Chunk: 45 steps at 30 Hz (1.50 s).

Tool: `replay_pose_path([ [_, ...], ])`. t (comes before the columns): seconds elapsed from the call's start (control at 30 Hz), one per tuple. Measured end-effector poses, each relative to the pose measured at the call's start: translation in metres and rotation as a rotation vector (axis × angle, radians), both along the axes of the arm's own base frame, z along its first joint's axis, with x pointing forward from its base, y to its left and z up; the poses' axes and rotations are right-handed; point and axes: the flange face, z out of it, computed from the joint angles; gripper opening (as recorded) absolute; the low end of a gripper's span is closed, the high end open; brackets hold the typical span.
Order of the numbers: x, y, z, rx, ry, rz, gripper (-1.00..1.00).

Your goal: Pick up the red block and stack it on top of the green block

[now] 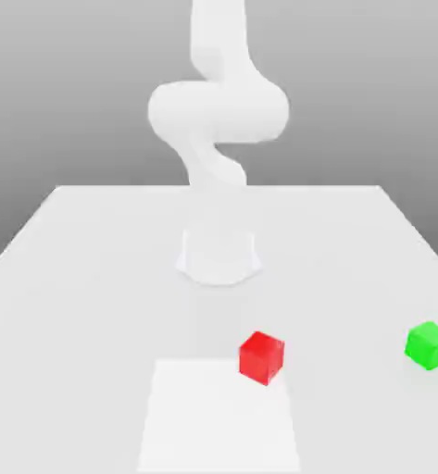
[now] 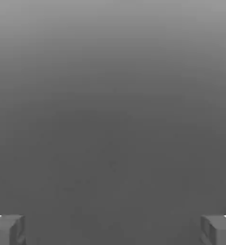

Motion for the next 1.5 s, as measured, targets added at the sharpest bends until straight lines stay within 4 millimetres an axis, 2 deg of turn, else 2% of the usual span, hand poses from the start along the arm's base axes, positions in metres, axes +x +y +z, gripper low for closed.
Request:
replay_pose_path([
  [0.13, 0.033, 0.017, -0.099, -0.096, 0.145, 0.151, 0.0],
  [0.23, 0.042, 0.029, -0.174, -0.158, 0.251, 0.271, 0.0],
  [0.3, 0.04, 0.036, -0.225, -0.195, 0.322, 0.357, 0.0],
  [0.43, 0.016, 0.048, -0.326, -0.261, 0.47, 0.548, 0.0],
  [0.6, -0.037, 0.057, -0.451, -0.318, 0.645, 0.797, 0.0],
  [0.7, -0.045, 0.058, -0.488, -0.325, 0.667, 0.831, 0.0],
  [0.77, -0.046, 0.058, -0.506, -0.326, 0.67, 0.832, 0.0],
  [0.8, -0.047, 0.057, -0.513, -0.326, 0.671, 0.833, -1.0],
  [1.03, -0.048, 0.057, -0.515, -0.325, 0.672, 0.833, -1.0],
  [1.3, -0.047, 0.058, -0.457, -0.327, 0.671, 0.839, -1.0],
  [1.37, -0.044, 0.074, -0.45, -0.348, 0.664, 0.897, -1.0],
  [1.5, -0.039, 0.118, -0.443, -0.403, 0.641, 1.057, -1.0],
])
